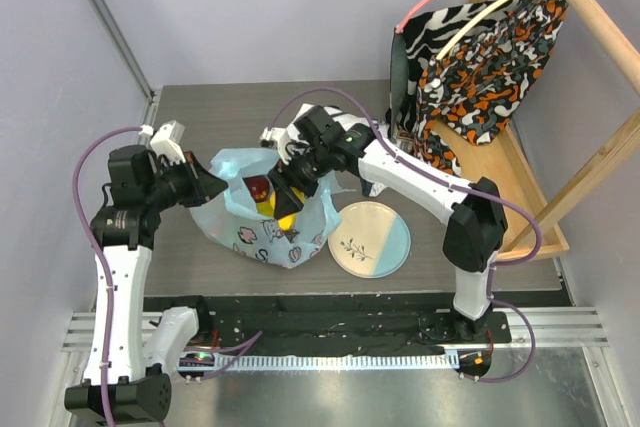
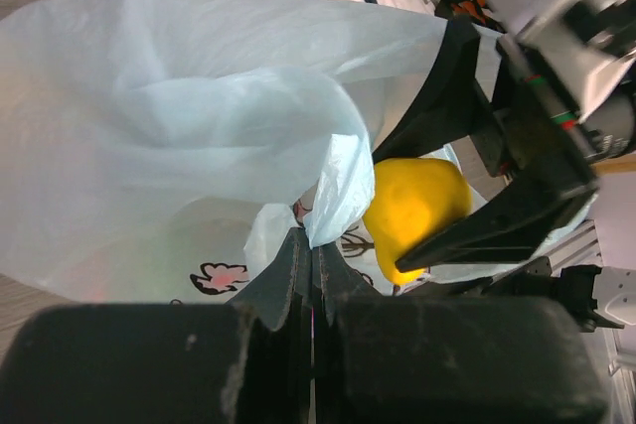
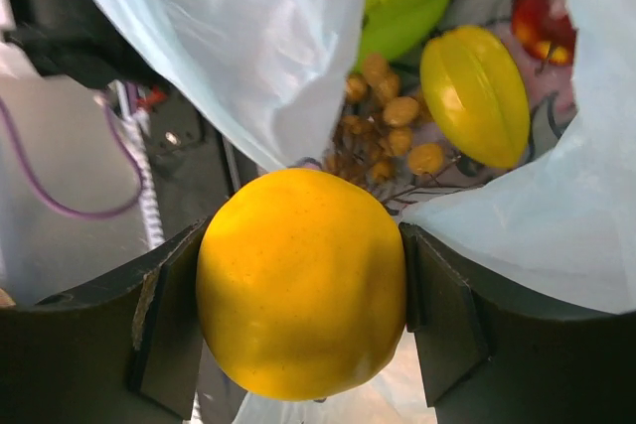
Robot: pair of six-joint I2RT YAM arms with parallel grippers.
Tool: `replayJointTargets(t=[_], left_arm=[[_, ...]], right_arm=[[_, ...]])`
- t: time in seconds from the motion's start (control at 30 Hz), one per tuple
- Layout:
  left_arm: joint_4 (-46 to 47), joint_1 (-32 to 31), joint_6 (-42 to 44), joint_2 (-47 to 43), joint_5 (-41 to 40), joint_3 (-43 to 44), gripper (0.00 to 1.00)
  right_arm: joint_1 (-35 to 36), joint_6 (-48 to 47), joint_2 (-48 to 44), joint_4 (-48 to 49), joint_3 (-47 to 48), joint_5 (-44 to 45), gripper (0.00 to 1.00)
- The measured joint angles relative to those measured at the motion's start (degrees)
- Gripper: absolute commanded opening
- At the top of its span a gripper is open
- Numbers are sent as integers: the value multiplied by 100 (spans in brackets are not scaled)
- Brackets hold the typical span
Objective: Take the fake fruits out of the plastic bag
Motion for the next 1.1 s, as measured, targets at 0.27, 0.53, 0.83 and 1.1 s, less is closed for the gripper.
replayJointTargets(t=[0.27,0.53,0.83,1.1], left_arm=[[-4,0,-9,0,-68,0,0],[76,0,-92,76,-96,0,0],[199,0,-127,234,52,-13,0],[210,0,-125,356,98,-13,0]], right_arm=[[-17,-2688,-46,-1325,-72,315,37],[186,-5602,-498,-2889,-885,748,35],[509,-6824,-1338,-2651,-3195,1655,35],[372,-6966,-1333,-1578,-3744,2614,96]])
